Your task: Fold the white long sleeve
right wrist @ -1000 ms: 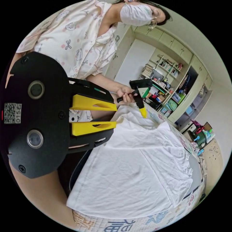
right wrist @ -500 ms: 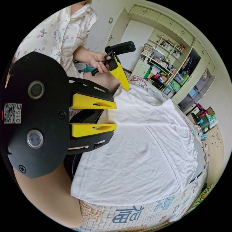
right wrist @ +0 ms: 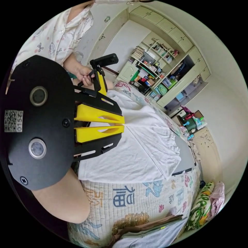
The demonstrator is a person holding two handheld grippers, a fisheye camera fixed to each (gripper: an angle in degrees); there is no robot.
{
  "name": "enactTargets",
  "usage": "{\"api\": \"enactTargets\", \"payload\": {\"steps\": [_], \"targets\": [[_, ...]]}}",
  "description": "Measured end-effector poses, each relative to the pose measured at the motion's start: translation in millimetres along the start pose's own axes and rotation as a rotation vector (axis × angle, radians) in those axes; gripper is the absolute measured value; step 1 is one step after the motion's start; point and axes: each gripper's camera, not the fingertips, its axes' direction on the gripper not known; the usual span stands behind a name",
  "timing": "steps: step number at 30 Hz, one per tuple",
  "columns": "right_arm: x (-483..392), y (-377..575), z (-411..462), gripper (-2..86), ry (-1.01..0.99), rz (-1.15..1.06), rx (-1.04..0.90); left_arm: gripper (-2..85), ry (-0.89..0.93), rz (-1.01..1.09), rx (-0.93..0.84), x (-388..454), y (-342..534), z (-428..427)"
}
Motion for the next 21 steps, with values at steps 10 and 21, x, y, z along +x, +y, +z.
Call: {"api": "enactTargets", "payload": {"steps": [10, 21], "targets": [[-18.5, 0.7, -41.0, 0.2, -0.033, 0.048, 0.072, 8.6, -0.196, -0.209, 0.111, -139.3, 10.8, -52.9], [11.9, -0.9, 15.6, 0.2, 0.133, 0.268, -0.122, 12.1, -0.268, -0.489, 0.220, -342.4, -15.3, -45.7]]}}
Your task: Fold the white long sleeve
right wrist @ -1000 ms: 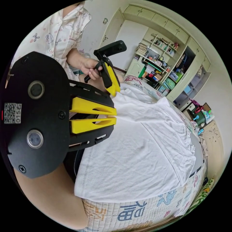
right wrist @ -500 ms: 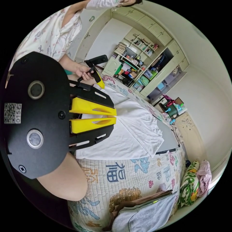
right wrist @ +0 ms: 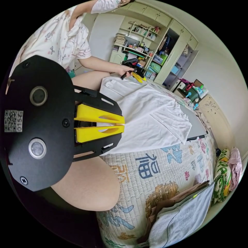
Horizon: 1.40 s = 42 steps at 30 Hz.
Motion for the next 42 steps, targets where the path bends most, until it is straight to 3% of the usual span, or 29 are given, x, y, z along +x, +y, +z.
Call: {"api": "enactTargets", "payload": {"steps": [5, 13, 20, 24, 32, 36, 42], "targets": [[-18.2, -6.8, 11.7, 0.2, 0.044, 0.018, -0.013, 12.4, 0.073, -0.083, -0.018, -50.4, -10.2, 47.9], [-39.5, -18.4, 39.8, 0.4, 0.103, 0.064, -0.040, 1.8, 0.214, -0.172, 0.010, -108.8, 19.5, 75.6], [-60.0, -12.8, 59.4, 2.2, 0.156, 0.057, -0.074, 0.2, 0.224, -0.206, 0.017, -129.9, 48.4, 90.7], [-69.8, -6.1, 68.5, 6.5, 0.302, 0.038, -0.080, 0.5, 0.213, -0.176, 0.028, -128.7, 64.9, 98.8], [-156.4, 28.7, 67.0, 8.9, 0.141, -0.438, -0.071, 1.0, 0.123, -0.070, 0.036, -105.7, 88.9, 109.2], [-183.0, 48.9, 93.0, 10.0, 0.226, -0.576, -0.172, 1.0, 0.142, -0.100, 0.038, -113.5, 100.9, 118.4], [-186.5, 41.4, 127.7, 6.9, 0.447, -0.558, -0.257, 0.6, 0.153, -0.111, 0.035, -115.7, 111.3, 131.9]]}}
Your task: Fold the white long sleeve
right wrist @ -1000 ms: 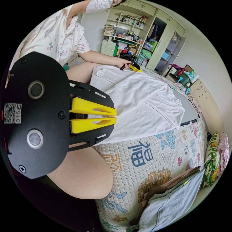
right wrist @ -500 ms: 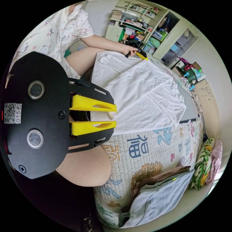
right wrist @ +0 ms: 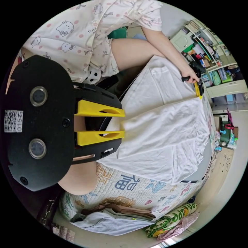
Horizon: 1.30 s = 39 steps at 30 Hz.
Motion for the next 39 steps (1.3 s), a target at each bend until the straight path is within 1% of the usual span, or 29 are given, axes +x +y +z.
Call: {"api": "enactTargets", "payload": {"steps": [3, 7, 11, 14, 16, 17, 18, 19, 20, 21, 22, 23, 25, 26, 27, 28, 29, 31, 33, 36, 37, 39], "targets": [[-4.5, -12.4, -6.2, 3.9, 0.025, -0.004, -0.028, 0.0, 0.001, -0.002, -0.010, -0.4, 3.1, 6.5], [-4.6, -24.5, -30.9, 2.7, -0.036, -0.057, -0.054, -0.4, -0.014, 0.021, 0.010, 7.2, 5.9, 11.7], [1.6, -36.3, -38.7, 4.1, -0.086, -0.064, -0.083, -0.2, -0.028, 0.015, -0.007, 9.7, 6.1, 21.0], [13.9, -42.8, -46.2, 7.3, -0.223, -0.076, -0.109, 0.5, -0.030, -0.002, -0.033, 9.5, 6.8, 20.3], [42.5, -46.9, -68.8, 8.3, -0.399, -0.047, -0.052, 1.9, -0.053, -0.021, -0.031, 7.5, 9.8, 2.7], [52.1, -48.8, -76.4, 8.3, -0.429, -0.032, -0.022, 2.4, -0.078, -0.025, -0.008, 7.9, 11.1, -5.0], [73.2, -55.2, -91.9, 8.3, -0.464, 0.000, 0.048, 3.8, -0.141, 0.007, 0.046, 15.3, 11.6, -20.8], [96.1, -66.7, -107.0, 7.8, -0.466, 0.027, 0.124, 5.0, -0.190, 0.076, 0.080, 30.7, 7.4, -31.6], [107.2, -74.5, -113.7, 7.6, -0.454, 0.039, 0.163, 5.5, -0.201, 0.119, 0.092, 40.3, 4.2, -34.2], [128.9, -94.5, -125.0, 7.2, -0.406, 0.071, 0.239, 6.3, -0.202, 0.209, 0.110, 61.0, -3.0, -33.1], [148.9, -120.0, -133.7, 7.1, -0.361, 0.097, 0.315, 7.0, -0.196, 0.296, 0.120, 81.8, -11.0, -23.9], [158.6, -134.7, -136.9, 7.2, -0.348, 0.106, 0.351, 6.9, -0.193, 0.333, 0.118, 91.9, -15.4, -16.5], [194.7, -205.1, -138.9, 8.4, -0.347, 0.112, 0.455, 6.2, -0.203, 0.506, 0.062, 134.4, -41.7, 28.7], [203.3, -226.1, -136.7, 8.9, -0.356, 0.107, 0.468, 6.1, -0.206, 0.536, 0.046, 143.8, -50.0, 42.3], [218.2, -267.5, -130.0, 9.9, -0.373, 0.095, 0.476, 7.1, -0.180, 0.570, 0.034, 157.9, -68.4, 68.6], [232.0, -309.3, -121.2, 10.7, -0.385, 0.089, 0.469, 8.1, -0.155, 0.566, 0.019, 167.8, -91.1, 95.5], [238.5, -330.0, -116.1, 11.1, -0.385, 0.092, 0.461, 8.6, -0.156, 0.565, -0.003, 173.0, -103.1, 110.2], [265.8, -406.3, -95.4, 12.4, -0.402, 0.150, 0.426, 9.4, -0.201, 0.565, -0.080, 190.1, -148.1, 169.5], [283.7, -454.3, -81.8, 12.9, -0.415, 0.201, 0.411, 9.6, -0.230, 0.536, -0.106, 189.1, -178.7, 209.4], [296.6, -519.9, -65.7, 13.4, -0.348, 0.237, 0.393, 10.7, -0.299, 0.402, -0.175, 164.0, -221.7, 265.5], [299.1, -542.1, -58.5, 13.6, -0.301, 0.250, 0.372, 11.1, -0.286, 0.367, -0.196, 154.9, -232.7, 283.0], [305.6, -571.4, -47.5, 14.2, -0.273, 0.281, 0.334, 11.8, -0.277, 0.341, -0.215, 146.8, -244.4, 305.6]]}}
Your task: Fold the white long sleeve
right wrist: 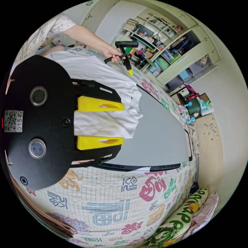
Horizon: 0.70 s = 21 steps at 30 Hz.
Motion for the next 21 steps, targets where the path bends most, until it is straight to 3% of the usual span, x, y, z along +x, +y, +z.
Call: {"api": "enactTargets", "payload": {"steps": [5, 11, 17, 21], "targets": [[7.7, -47.9, 39.2, 13.2, 0.001, 0.039, -0.120, 13.5, -0.039, 0.041, -0.114, 3.8, -31.2, 49.1], [4.2, -71.6, 43.4, 4.9, 0.027, 0.018, -0.161, 9.2, -0.090, 0.095, -0.165, -0.1, -51.3, 58.9], [-1.6, -78.7, 22.3, 1.4, 0.009, 0.019, -0.132, 6.6, -0.104, 0.124, -0.137, 0.8, -54.6, 49.9], [-14.2, -80.7, 5.7, 0.7, 0.046, -0.023, -0.113, 0.4, -0.098, 0.149, -0.173, 5.7, -64.2, 43.9]]}}
